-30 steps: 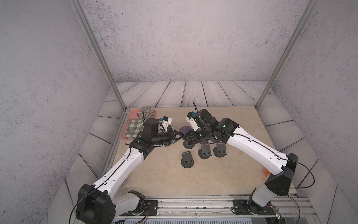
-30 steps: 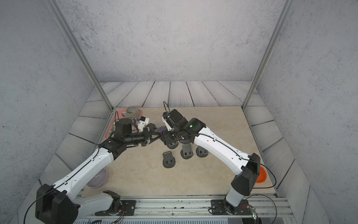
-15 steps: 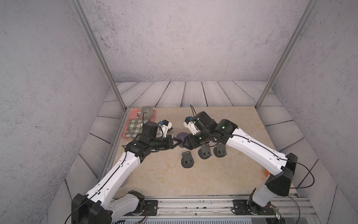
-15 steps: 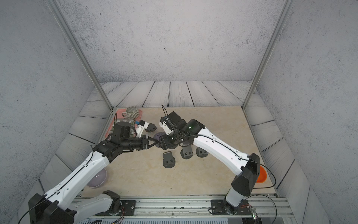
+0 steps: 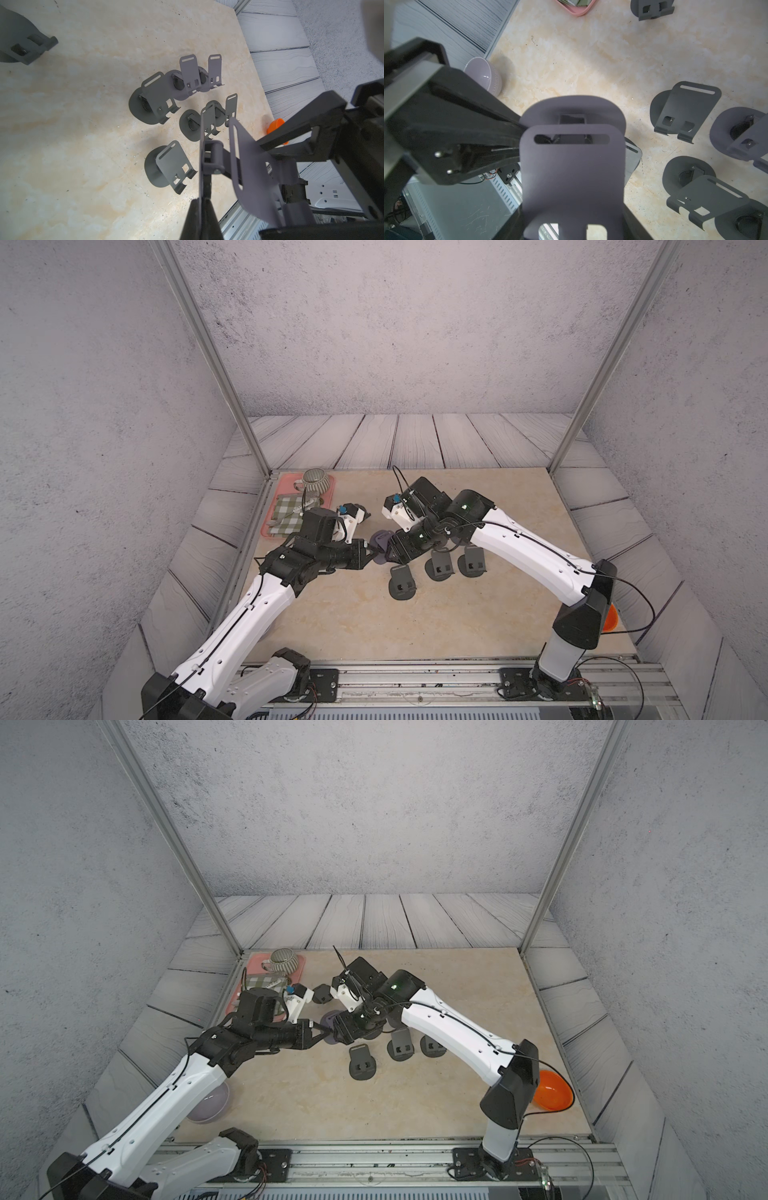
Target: Open the phone stand
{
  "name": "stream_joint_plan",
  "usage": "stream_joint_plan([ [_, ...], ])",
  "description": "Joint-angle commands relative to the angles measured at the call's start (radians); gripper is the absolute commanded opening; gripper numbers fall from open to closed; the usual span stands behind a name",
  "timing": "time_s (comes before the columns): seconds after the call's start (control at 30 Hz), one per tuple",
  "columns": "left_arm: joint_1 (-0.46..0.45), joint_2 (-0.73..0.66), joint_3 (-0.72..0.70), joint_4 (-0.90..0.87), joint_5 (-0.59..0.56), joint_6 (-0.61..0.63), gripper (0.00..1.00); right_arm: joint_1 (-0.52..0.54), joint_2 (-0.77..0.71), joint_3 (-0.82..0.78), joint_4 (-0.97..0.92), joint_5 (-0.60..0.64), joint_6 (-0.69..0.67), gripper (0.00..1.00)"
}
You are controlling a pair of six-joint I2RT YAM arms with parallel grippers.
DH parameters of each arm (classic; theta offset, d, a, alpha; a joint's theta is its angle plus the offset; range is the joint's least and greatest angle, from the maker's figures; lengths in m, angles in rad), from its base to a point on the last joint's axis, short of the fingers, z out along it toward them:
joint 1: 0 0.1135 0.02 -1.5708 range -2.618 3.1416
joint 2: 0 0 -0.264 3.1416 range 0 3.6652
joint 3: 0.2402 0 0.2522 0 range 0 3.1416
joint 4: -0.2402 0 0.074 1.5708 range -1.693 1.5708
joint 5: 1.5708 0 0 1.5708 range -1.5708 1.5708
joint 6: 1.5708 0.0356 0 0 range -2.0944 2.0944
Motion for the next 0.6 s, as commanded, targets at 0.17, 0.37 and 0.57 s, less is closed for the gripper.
stream_joint_plan([
  [0.17,0.002,0.008,0.03,-0.126,-0.09,0.044,0.0,-0.002,0.0,0.075,-0.047,-0.02,-0.046,0.99],
  [0.37,-0.001,0.0,0.026,-0.138,-0.073,0.049,0.0,-0.003,0.028,0.111,-0.056,-0.024,-0.067,0.99],
  [0.57,-0.004,-0.024,0.011,-0.136,-0.039,0.05,0.0,-0.004,0.094,0.138,-0.049,-0.069,-0.063,0.99],
])
